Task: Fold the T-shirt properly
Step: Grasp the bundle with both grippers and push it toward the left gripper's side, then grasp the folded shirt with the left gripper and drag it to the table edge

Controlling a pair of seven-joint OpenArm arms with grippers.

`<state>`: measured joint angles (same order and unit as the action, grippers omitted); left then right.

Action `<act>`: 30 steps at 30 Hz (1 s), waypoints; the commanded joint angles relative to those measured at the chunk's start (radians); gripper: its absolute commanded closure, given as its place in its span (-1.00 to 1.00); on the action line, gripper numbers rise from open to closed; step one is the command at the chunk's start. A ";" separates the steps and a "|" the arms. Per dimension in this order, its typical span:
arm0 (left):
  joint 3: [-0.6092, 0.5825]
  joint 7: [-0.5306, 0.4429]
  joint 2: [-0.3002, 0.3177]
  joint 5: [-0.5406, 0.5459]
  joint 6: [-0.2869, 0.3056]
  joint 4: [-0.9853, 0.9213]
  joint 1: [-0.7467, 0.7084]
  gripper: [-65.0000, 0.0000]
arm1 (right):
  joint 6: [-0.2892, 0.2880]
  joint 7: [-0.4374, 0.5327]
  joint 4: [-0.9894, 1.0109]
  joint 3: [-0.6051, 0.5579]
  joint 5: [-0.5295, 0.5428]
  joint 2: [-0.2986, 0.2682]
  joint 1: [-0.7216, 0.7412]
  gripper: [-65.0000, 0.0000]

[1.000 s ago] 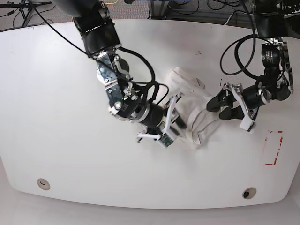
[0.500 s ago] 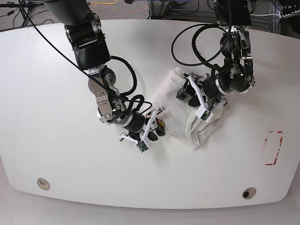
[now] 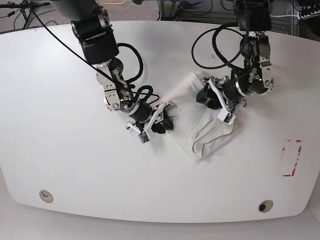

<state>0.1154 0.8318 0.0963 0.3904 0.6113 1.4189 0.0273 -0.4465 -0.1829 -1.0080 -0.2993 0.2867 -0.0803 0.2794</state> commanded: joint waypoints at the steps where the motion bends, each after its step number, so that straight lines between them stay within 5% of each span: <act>1: 0.002 0.045 0.038 -0.081 -0.035 -0.054 0.043 0.22 | -0.001 -0.013 -0.078 0.002 -0.010 -0.029 -0.032 0.49; 11: 0.002 0.039 0.148 -0.081 -0.027 -0.114 0.087 0.22 | 0.010 -0.099 -0.317 0.004 -0.013 -0.034 -0.231 0.49; 16: 0.007 0.062 0.188 -0.081 0.086 -0.085 0.085 0.22 | 0.073 -0.105 -0.395 -0.001 -0.011 -0.032 -0.276 0.49; 19: 0.011 0.096 0.205 -0.081 0.087 -0.019 0.078 0.22 | 0.088 -0.132 -0.455 -0.001 -0.010 -0.032 -0.291 0.49; 30: 0.106 0.208 0.159 -0.084 0.087 0.308 0.139 0.22 | 0.093 -0.376 -0.791 0.004 -0.014 -0.079 -0.299 0.49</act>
<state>0.2264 1.0779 0.2718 0.2768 0.6949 1.6669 0.1078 -0.3485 -0.5468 -1.7378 -0.2955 0.2626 -0.1482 -0.0284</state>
